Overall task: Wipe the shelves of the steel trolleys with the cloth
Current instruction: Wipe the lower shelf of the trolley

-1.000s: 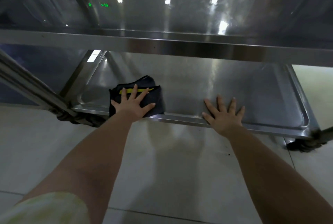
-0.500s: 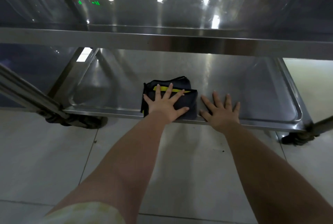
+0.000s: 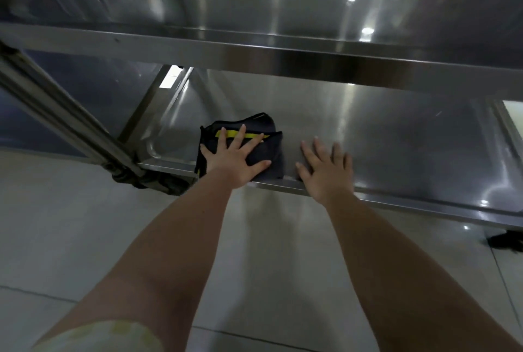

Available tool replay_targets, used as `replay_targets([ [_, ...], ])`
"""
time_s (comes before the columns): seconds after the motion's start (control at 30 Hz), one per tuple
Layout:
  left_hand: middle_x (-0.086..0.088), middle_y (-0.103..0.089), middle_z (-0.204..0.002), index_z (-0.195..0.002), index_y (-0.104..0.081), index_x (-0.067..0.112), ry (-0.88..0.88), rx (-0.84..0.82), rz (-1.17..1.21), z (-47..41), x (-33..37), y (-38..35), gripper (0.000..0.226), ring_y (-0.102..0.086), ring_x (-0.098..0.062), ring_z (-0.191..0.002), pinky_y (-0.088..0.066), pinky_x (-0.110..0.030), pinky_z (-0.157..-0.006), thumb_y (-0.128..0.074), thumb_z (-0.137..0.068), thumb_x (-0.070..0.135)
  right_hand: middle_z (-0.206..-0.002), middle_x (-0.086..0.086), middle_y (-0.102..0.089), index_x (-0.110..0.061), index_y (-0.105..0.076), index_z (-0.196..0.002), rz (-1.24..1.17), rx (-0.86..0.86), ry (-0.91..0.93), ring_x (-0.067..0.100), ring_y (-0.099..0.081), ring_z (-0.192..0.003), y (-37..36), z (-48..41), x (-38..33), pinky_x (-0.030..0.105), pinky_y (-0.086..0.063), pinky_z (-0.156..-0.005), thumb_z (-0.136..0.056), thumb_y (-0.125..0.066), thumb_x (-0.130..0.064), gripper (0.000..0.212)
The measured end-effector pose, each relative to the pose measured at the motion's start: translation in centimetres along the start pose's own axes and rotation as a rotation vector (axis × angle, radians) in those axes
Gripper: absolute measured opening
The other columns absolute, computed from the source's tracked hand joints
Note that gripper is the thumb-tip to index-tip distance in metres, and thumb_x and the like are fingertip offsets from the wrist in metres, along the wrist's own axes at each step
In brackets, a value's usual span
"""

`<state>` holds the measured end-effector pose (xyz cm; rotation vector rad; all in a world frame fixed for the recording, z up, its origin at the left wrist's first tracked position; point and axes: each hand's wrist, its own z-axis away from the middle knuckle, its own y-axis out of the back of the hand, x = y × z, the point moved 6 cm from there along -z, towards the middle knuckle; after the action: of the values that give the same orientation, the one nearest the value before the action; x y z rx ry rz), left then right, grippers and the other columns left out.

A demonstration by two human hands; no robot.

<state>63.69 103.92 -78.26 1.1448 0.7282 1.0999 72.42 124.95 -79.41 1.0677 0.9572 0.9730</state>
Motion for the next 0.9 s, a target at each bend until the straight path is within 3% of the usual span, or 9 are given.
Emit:
replay_targets([
  [0.17,0.021,0.021,-0.16,-0.142,0.01,0.065,0.145,-0.006,0.007,-0.5,-9.9,0.8,0.076,0.018,-0.03,-0.149,-0.005,-0.076,-0.107,-0.017,-0.076,0.091,-0.163,-0.014,0.009,-0.05,0.007,-0.15,0.043,0.017,-0.008,0.032,0.009,-0.15,-0.3,-0.1,0.3,0.053,0.005,-0.119,-0.094,-0.014,-0.068,0.063],
  [0.3,0.017,0.023,-0.16,-0.142,0.013,0.064,0.167,-0.034,-0.034,-1.0,-12.0,0.8,0.077,0.019,-0.033,-0.148,-0.006,-0.076,-0.107,-0.015,-0.076,0.091,-0.163,-0.013,0.01,-0.049,0.008,-0.151,0.063,0.027,-0.015,0.032,0.012,-0.149,-0.4,-0.1,0.2,0.053,0.007,-0.119,-0.096,-0.014,-0.066,0.062],
  [0.4,0.015,0.023,-0.161,-0.141,0.014,0.065,0.162,-0.02,0.008,-1.1,-9.1,0.7,0.076,0.019,-0.037,-0.147,-0.004,-0.077,-0.105,-0.015,-0.076,0.091,-0.163,-0.012,0.011,-0.048,0.008,-0.151,0.07,0.022,-0.022,0.033,0.013,-0.149,-0.4,0.0,0.1,0.054,0.007,-0.119,-0.096,-0.013,-0.065,0.061],
  [0.57,0.014,0.023,-0.161,-0.141,0.014,0.064,-0.114,-0.009,-0.03,-0.1,4.5,-0.6,0.073,0.022,-0.039,-0.146,0.001,-0.079,-0.102,-0.015,-0.079,0.088,-0.163,-0.013,0.014,-0.042,0.005,-0.154,0.078,-0.01,-0.006,0.03,0.012,-0.15,-0.2,0.0,0.3,0.052,0.007,-0.118,-0.1,-0.02,-0.056,0.061],
  [0.67,0.015,0.022,-0.161,-0.141,0.015,0.064,-0.15,-0.02,-0.025,0.5,7.0,-1.1,0.071,0.023,-0.036,-0.146,0.003,-0.079,-0.101,-0.012,-0.079,0.087,-0.163,-0.012,0.015,-0.036,0.005,-0.155,0.066,-0.049,0.012,0.028,0.012,-0.15,0.1,0.1,0.9,0.051,0.006,-0.12,-0.101,-0.024,-0.052,0.063],
  [0.77,0.019,0.019,-0.161,-0.141,0.008,0.066,-0.102,0.031,-0.027,0.6,2.8,-0.4,0.073,0.018,-0.03,-0.149,0.0,-0.078,-0.103,-0.019,-0.078,0.089,-0.164,-0.012,0.008,-0.044,0.001,-0.154,0.019,-0.02,0.052,0.027,0.008,-0.15,0.6,0.5,1.3,0.049,0.005,-0.12,-0.099,-0.022,-0.059,0.062],
  [0.9,0.019,0.019,-0.161,-0.142,0.01,0.065,0.169,-0.027,-0.017,0.9,-8.7,0.7,0.075,0.013,-0.031,-0.149,-0.009,-0.076,-0.106,-0.02,-0.079,0.089,-0.164,-0.011,0.007,-0.049,0.003,-0.151,0.027,-0.029,-0.007,0.024,0.006,-0.151,1.0,1.9,5.4,0.049,0.005,-0.119,-0.093,-0.02,-0.069,0.066],
])
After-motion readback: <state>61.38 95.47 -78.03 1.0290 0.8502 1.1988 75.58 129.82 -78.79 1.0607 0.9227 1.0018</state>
